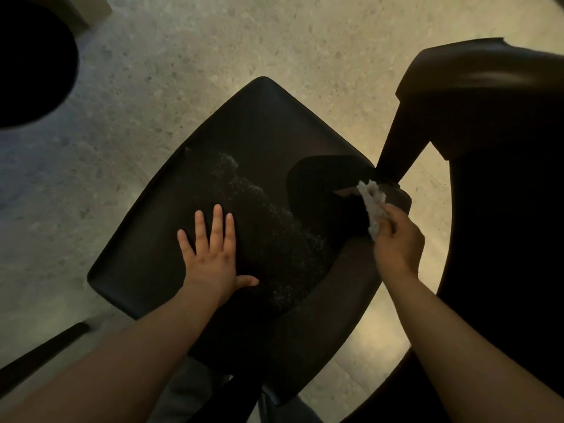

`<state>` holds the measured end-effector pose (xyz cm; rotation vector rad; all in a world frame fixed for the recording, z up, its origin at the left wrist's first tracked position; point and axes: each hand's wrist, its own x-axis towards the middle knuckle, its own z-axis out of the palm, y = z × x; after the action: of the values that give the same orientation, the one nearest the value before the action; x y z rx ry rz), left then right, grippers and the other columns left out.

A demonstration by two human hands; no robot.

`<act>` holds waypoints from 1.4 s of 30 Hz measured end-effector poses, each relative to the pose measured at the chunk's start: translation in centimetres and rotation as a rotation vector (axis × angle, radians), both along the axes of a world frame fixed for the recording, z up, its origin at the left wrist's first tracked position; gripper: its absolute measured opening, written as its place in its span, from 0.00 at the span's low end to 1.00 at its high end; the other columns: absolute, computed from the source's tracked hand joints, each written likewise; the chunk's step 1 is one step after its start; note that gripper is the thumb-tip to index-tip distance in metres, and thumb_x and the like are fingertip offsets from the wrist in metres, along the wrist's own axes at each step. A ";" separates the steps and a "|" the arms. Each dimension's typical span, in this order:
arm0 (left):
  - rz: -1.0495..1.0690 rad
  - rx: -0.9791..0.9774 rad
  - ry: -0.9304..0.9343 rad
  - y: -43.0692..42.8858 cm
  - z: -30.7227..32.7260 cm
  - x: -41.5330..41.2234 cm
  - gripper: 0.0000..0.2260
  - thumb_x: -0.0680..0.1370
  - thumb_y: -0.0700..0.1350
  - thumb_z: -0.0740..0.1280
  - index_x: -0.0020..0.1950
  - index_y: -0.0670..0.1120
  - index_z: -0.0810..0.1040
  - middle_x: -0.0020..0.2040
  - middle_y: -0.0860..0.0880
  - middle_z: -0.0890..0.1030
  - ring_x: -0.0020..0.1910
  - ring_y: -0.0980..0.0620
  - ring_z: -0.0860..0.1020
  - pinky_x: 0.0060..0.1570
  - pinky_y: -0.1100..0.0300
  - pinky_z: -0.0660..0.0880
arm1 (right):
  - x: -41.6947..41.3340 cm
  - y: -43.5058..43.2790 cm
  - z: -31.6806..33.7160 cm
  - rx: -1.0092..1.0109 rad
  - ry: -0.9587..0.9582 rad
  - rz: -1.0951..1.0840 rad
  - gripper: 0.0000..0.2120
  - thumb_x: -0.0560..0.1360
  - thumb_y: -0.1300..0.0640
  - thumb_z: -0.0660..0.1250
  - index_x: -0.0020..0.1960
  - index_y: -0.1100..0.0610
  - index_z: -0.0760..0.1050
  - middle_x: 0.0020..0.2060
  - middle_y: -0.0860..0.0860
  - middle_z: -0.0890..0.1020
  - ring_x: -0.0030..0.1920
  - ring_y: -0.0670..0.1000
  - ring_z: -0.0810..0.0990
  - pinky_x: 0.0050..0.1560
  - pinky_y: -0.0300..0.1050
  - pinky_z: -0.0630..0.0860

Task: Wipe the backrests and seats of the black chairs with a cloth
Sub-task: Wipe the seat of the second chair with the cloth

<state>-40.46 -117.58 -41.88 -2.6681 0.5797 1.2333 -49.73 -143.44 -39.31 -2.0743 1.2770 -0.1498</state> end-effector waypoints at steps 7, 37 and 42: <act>-0.002 0.013 0.014 -0.2 -0.1 0.1 0.59 0.68 0.74 0.64 0.69 0.46 0.20 0.70 0.44 0.19 0.70 0.37 0.23 0.69 0.33 0.34 | -0.9 3.3 -2.1 0.187 0.045 0.123 0.18 0.80 0.59 0.62 0.69 0.50 0.73 0.64 0.52 0.76 0.62 0.53 0.75 0.62 0.46 0.73; 0.012 0.026 0.015 -0.3 -0.1 0.1 0.60 0.67 0.74 0.64 0.67 0.47 0.19 0.70 0.43 0.19 0.70 0.36 0.23 0.69 0.33 0.34 | -4.4 4.6 0.6 0.084 0.104 -0.282 0.16 0.82 0.59 0.59 0.68 0.56 0.74 0.61 0.56 0.79 0.59 0.57 0.77 0.57 0.45 0.73; 0.005 0.017 0.018 -0.3 -0.1 0.1 0.60 0.67 0.74 0.64 0.67 0.47 0.19 0.70 0.43 0.19 0.71 0.36 0.24 0.69 0.33 0.34 | -4.1 5.4 -0.4 0.202 0.182 -0.474 0.17 0.82 0.59 0.59 0.70 0.55 0.71 0.65 0.56 0.76 0.63 0.59 0.75 0.59 0.44 0.69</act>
<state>-40.35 -117.83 -42.03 -2.6488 0.5629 1.2592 -53.78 -138.02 -39.66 -1.6159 1.8029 -0.0390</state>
